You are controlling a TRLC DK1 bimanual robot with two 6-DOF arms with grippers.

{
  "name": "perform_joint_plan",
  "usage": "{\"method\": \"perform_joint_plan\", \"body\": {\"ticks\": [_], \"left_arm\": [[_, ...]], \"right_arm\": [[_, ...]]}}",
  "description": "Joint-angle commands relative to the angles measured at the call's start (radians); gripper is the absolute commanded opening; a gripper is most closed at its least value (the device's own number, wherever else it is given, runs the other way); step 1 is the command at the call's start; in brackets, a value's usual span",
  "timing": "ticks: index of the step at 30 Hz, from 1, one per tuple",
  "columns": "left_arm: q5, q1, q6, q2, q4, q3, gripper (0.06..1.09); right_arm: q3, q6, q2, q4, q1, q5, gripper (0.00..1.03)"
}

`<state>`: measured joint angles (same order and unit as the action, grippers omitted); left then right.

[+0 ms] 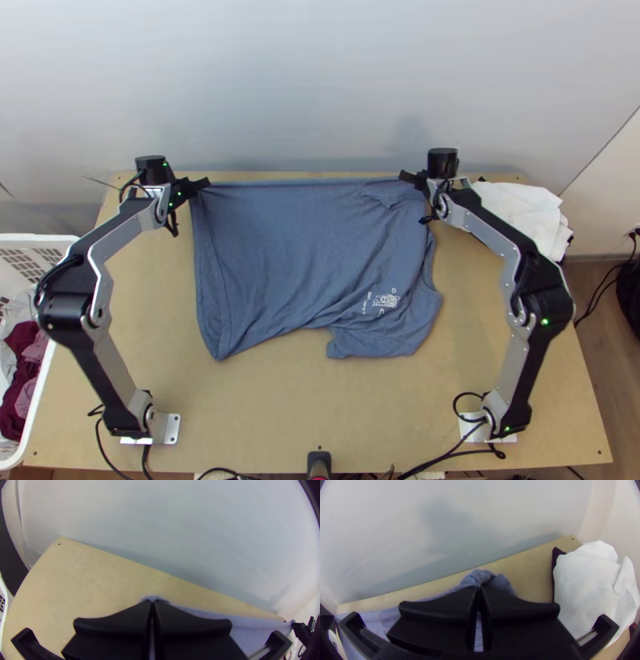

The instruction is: Fold the t-shirt

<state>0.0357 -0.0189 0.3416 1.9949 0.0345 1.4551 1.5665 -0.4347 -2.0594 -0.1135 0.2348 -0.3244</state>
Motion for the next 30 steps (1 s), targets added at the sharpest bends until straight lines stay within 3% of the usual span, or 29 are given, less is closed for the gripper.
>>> {"method": "perform_joint_plan", "body": {"ticks": [1,4,8,11,14,18,30], "left_arm": [[0.010,0.005,0.054,0.071,0.005,0.059,0.22],[0.003,0.017,0.080,0.050,0.038,0.062,0.41],[-0.008,0.033,0.102,0.038,0.150,0.117,0.83],[-0.011,0.040,0.112,0.035,0.281,0.189,0.96],[-0.014,0.040,0.114,0.030,0.367,0.241,0.97],[-0.033,0.040,0.114,0.030,0.406,0.246,0.96],[-0.031,0.063,0.102,0.104,0.535,0.266,0.94]], "right_arm": [[0.046,-0.030,-0.068,0.003,0.029,-0.042,0.18],[0.043,-0.062,-0.050,0.000,0.043,-0.044,0.26],[0.038,-0.130,-0.015,-0.015,0.055,-0.044,0.56],[0.044,-0.179,0.019,-0.064,0.064,-0.044,0.74],[0.038,-0.187,0.054,-0.107,0.070,-0.042,0.89],[0.029,-0.184,0.101,-0.158,0.074,-0.041,0.94],[-0.016,-0.210,0.176,-0.213,0.064,-0.042,0.98]]}}
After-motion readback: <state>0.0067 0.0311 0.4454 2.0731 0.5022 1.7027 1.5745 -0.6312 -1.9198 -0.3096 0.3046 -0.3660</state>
